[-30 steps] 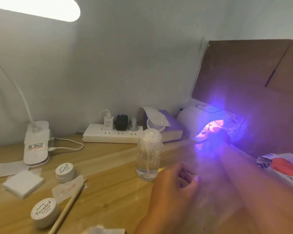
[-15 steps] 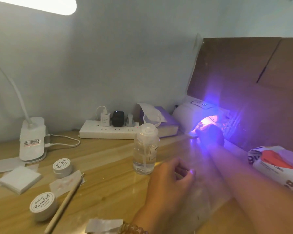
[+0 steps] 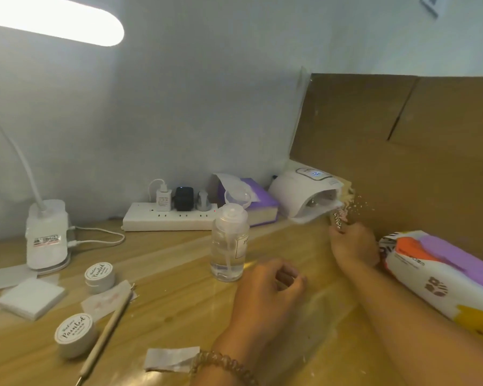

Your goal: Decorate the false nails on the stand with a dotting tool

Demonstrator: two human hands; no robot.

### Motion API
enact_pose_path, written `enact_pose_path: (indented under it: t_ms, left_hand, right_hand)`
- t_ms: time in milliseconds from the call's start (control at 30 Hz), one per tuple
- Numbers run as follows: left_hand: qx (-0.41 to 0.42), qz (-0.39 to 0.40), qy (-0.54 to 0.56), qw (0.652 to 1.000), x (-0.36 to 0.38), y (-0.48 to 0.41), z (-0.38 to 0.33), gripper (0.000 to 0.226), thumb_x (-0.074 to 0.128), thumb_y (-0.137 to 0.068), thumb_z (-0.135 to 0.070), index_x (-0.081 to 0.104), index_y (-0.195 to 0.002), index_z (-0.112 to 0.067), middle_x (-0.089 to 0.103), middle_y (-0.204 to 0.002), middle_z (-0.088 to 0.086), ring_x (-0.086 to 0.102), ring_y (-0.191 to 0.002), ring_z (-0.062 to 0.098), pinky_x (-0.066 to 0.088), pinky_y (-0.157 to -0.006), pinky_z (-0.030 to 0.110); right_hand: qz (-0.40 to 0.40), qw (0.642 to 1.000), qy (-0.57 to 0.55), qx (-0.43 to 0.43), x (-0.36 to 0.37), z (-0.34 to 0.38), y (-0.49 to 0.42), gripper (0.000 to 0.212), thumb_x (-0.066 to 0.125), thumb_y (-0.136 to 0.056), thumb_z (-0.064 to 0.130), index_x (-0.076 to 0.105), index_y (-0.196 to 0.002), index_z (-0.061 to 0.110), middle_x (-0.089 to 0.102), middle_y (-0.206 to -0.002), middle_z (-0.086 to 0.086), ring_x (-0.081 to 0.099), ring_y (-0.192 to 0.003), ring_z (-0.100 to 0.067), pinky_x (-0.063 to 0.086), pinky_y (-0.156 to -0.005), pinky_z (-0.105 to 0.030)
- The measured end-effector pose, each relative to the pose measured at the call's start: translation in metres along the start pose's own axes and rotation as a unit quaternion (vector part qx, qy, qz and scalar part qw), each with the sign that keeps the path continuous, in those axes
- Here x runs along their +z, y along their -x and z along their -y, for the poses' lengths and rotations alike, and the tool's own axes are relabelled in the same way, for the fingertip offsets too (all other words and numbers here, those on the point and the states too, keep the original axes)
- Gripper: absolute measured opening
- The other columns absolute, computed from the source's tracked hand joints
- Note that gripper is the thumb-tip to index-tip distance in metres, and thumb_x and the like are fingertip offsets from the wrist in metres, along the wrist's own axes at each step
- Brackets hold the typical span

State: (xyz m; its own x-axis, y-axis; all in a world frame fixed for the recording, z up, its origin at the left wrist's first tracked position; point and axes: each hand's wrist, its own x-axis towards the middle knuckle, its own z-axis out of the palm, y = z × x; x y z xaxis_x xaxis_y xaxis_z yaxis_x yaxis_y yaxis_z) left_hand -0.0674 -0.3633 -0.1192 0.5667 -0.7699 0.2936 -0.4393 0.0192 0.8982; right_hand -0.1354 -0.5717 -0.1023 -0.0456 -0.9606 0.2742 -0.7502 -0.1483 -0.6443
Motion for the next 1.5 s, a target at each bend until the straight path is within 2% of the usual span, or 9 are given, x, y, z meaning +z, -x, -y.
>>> enact_pose_path:
  t_ms: [200,433,567,667,900,1067,1200,1400,1500]
  left_hand:
    - [-0.006,0.003,0.004,1.0,0.002,-0.002,0.003,0.012,0.07,-0.083,-0.039,0.069,-0.08,-0.027,0.067,-0.073,-0.014,0.058,-0.061,0.001,0.05,-0.062,0.026]
    - [-0.005,0.007,0.026,1.0,0.001,-0.004,0.003,0.014,0.071,-0.081,-0.041,0.068,-0.079,-0.027,0.062,-0.067,-0.025,0.055,-0.056,-0.002,0.043,-0.056,0.018]
    - [-0.001,0.006,0.02,1.0,0.0,-0.004,0.003,0.014,0.071,-0.081,-0.042,0.066,-0.076,-0.029,0.061,-0.066,-0.026,0.053,-0.056,-0.002,0.043,-0.058,0.021]
    - [0.0,0.007,0.021,1.0,0.0,-0.003,0.002,0.014,0.07,-0.081,-0.042,0.066,-0.075,-0.03,0.062,-0.066,-0.026,0.053,-0.056,-0.002,0.042,-0.057,0.019]
    - [-0.007,0.005,0.017,1.0,0.0,-0.001,-0.003,0.017,0.069,-0.079,-0.046,0.067,-0.078,-0.029,0.063,-0.069,-0.024,0.053,-0.056,-0.001,0.042,-0.056,0.017]
    - [-0.022,-0.001,0.004,1.0,0.001,0.0,-0.006,0.017,0.068,-0.078,-0.046,0.067,-0.081,-0.029,0.064,-0.071,-0.027,0.053,-0.056,-0.001,0.041,-0.057,0.013]
    - [-0.033,-0.006,0.006,0.999,0.001,-0.001,-0.008,0.018,0.069,-0.077,-0.045,0.068,-0.082,-0.027,0.063,-0.066,-0.026,0.052,-0.055,-0.001,0.041,-0.058,0.012]
    - [-0.04,-0.007,0.011,0.999,0.002,-0.003,-0.005,0.019,0.069,-0.075,-0.045,0.068,-0.083,-0.028,0.064,-0.066,-0.025,0.052,-0.058,-0.002,0.045,-0.061,0.016]
    - [-0.037,-0.004,0.027,0.999,0.004,-0.006,-0.003,0.019,0.067,-0.071,-0.044,0.065,-0.08,-0.027,0.061,-0.059,-0.02,0.048,-0.05,-0.002,0.04,-0.058,0.018]
  right_hand:
    - [-0.001,1.0,0.026,0.015,0.017,0.014,-0.012,0.043,0.058,-0.095,0.04,0.065,-0.113,0.002,0.059,-0.12,-0.023,0.059,-0.11,-0.042,0.044,-0.082,-0.041]
    - [0.03,0.999,0.038,-0.003,0.029,0.023,-0.032,0.047,0.063,-0.091,0.042,0.066,-0.112,0.001,0.064,-0.119,-0.026,0.061,-0.111,-0.043,0.048,-0.089,-0.044]
    - [0.058,0.995,0.053,-0.054,0.03,0.02,-0.03,0.027,0.062,-0.092,0.037,0.074,-0.105,0.016,0.066,-0.115,-0.021,0.063,-0.106,-0.04,0.047,-0.08,-0.037]
    - [0.049,0.996,0.051,-0.05,0.029,0.018,-0.033,0.027,0.057,-0.094,0.03,0.07,-0.11,0.012,0.063,-0.119,-0.022,0.061,-0.108,-0.042,0.045,-0.081,-0.038]
    - [-0.135,0.964,-0.114,-0.196,0.02,0.042,-0.056,0.024,0.059,-0.087,0.017,0.057,-0.111,0.016,0.056,-0.113,-0.01,0.056,-0.097,-0.032,0.035,-0.065,-0.032]
    - [0.088,0.969,0.06,-0.222,0.022,0.08,-0.107,0.049,0.066,-0.083,0.037,0.058,-0.131,0.031,0.048,-0.132,-0.008,0.04,-0.123,-0.033,0.033,-0.101,-0.042]
    - [0.128,0.966,0.058,-0.217,0.033,0.085,-0.118,0.049,0.067,-0.082,0.049,0.058,-0.129,0.039,0.038,-0.133,-0.005,0.032,-0.124,-0.03,0.028,-0.11,-0.046]
    - [0.107,0.961,0.086,-0.242,0.04,0.085,-0.123,0.04,0.065,-0.078,0.06,0.057,-0.115,0.046,0.042,-0.126,-0.005,0.037,-0.118,-0.028,0.031,-0.1,-0.042]
    - [0.154,0.951,0.111,-0.245,0.03,0.095,-0.125,0.041,0.052,-0.06,0.072,0.045,-0.077,0.035,0.044,-0.104,-0.005,0.041,-0.097,-0.021,0.032,-0.069,-0.032]
